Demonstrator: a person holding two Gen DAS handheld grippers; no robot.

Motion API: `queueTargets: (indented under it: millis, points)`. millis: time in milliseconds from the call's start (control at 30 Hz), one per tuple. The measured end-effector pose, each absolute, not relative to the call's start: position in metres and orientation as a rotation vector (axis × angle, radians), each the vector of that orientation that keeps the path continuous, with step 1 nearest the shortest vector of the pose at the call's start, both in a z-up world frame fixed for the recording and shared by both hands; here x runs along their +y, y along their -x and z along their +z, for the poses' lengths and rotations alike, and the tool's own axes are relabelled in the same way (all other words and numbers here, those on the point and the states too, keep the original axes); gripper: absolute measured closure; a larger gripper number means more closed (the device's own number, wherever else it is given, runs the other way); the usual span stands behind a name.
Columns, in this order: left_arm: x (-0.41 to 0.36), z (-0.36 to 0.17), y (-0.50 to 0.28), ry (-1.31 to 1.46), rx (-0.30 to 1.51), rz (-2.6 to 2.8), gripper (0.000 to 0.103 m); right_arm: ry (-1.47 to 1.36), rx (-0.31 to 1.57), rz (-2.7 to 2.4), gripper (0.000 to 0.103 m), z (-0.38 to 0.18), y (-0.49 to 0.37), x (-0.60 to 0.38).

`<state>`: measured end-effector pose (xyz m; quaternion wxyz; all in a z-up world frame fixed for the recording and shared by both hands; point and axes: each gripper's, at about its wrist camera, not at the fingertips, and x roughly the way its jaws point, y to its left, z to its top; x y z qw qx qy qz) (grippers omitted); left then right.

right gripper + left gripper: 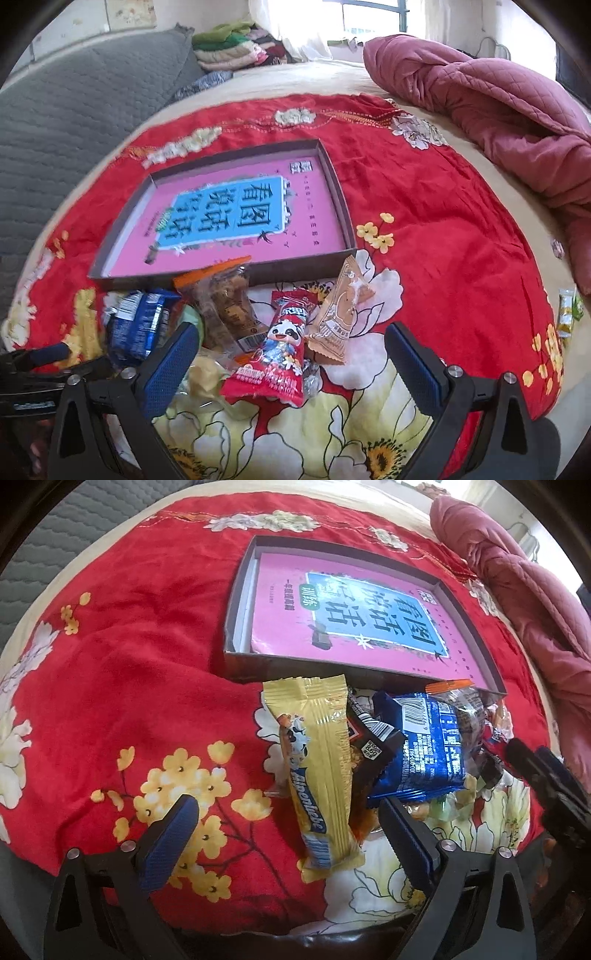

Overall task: Organize snacks
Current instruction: 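Grasp the yellow snack bar with the left gripper while the right grasps the red panda snack stick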

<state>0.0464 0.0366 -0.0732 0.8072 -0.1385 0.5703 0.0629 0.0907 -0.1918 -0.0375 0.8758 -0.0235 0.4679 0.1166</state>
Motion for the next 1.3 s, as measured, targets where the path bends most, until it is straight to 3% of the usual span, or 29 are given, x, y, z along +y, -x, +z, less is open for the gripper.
queueTargets:
  millis: [67,300,367,433,600,733,800,867,900,1300]
  points:
    - [0.038,-0.073,-0.046,0.297,1.215,0.136,0.012,0.07,0.995,0.239,0.014,-0.043,-0.093,-0.189]
    - [0.039,-0.074,-0.046,0.316,1.212,0.126,0.014,0.075,1.006,0.262,0.037,-0.05,-0.095,-0.187]
    - [0.037,-0.074,-0.046,0.313,1.21,0.12,0.018,0.083,1.007,0.278,0.05,-0.051,-0.096,-0.185]
    - [0.036,-0.074,-0.047,0.316,1.211,0.108,0.026,0.089,1.014,0.289,0.055,-0.053,-0.096,-0.183]
    - [0.035,-0.075,-0.047,0.325,1.221,0.091,0.035,0.089,1.021,0.306,0.065,-0.054,-0.095,-0.182]
    - [0.034,-0.077,-0.049,0.338,1.225,0.069,0.051,0.068,1.025,0.308,0.067,-0.054,-0.097,-0.185]
    - [0.035,-0.077,-0.049,0.341,1.222,0.068,0.053,0.053,1.023,0.31,0.068,-0.053,-0.097,-0.188]
    - [0.037,-0.076,-0.049,0.346,1.211,0.07,0.069,0.038,1.019,0.317,0.069,-0.052,-0.097,-0.19]
    - [0.039,-0.075,-0.048,0.35,1.205,0.071,0.072,0.028,1.015,0.321,0.069,-0.05,-0.096,-0.191]
    - [0.044,-0.054,-0.041,0.369,1.127,0.045,0.082,-0.089,1.002,0.384,0.071,-0.039,-0.09,-0.205]
